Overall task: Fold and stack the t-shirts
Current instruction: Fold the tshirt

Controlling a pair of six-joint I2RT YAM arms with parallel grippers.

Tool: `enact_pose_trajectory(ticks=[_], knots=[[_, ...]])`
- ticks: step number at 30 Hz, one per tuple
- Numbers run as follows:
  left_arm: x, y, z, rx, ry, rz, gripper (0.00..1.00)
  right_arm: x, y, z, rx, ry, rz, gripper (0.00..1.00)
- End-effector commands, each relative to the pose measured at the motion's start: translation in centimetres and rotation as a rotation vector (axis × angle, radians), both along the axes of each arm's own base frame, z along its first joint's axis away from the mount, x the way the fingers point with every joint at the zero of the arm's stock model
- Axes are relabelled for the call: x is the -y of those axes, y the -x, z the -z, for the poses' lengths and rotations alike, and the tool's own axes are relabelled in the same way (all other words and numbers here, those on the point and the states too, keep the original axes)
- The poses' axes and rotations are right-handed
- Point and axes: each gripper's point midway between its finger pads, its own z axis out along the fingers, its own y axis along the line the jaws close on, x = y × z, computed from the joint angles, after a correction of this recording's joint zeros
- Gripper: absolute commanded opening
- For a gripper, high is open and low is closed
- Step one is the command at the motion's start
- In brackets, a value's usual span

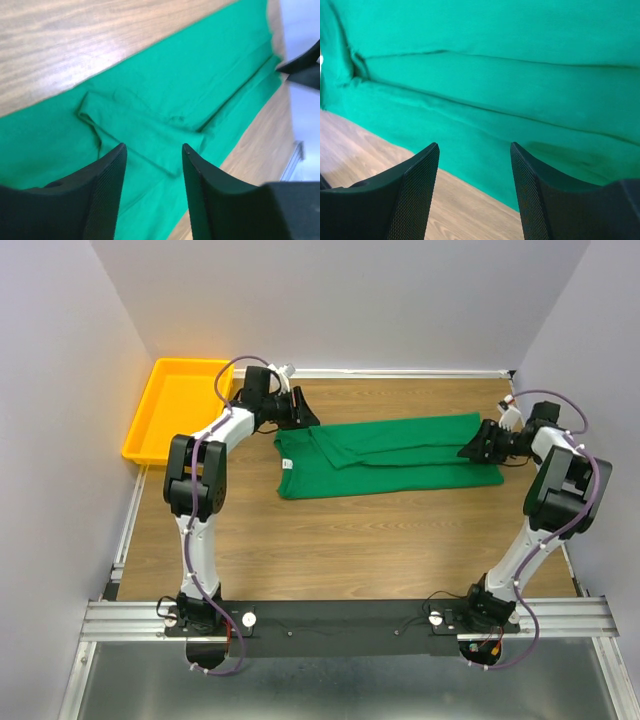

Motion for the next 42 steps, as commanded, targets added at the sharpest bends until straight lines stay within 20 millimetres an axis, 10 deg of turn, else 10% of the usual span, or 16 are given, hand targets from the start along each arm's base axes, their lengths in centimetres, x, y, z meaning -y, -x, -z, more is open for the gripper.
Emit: enact_pose_trajectory(ticks=[1, 8, 12, 17, 24, 42], knots=[[-0.5, -1.5, -5.7, 0.062, 0.180, -0.103, 0.59, -4.8, 1.2, -1.6, 0.049, 0.053, -0.204, 0.66], [-8.1, -2.7, -16.0, 0.390, -0.036, -0.464, 0.60, -14.1, 2.3, -3.6, 0.246, 0.262, -0.702, 0.66], [-14.0, 4.5, -22.7, 0.597, -0.108, -0.667, 0.88, -23.7, 1.2, -4.6, 0.476, 0.540, -0.930, 0.66], [-16.4, 11.5, -20.3, 0.561, -0.068, -0.661, 0.95, -30.7, -2.0, -4.0, 0.601, 0.754, -0.962, 0.65], [-17.3, 18.9, -16.4, 0.487, -0.050, -0.685, 0.95, -33.6, -2.0, -2.4, 0.615, 0.814, -1.020, 0.63], [-16.8, 21.1, -12.4, 0.398, -0.013, -0.677, 0.94, -35.1, -0.6, 2.0, 0.538, 0.812, -1.085, 0.61]])
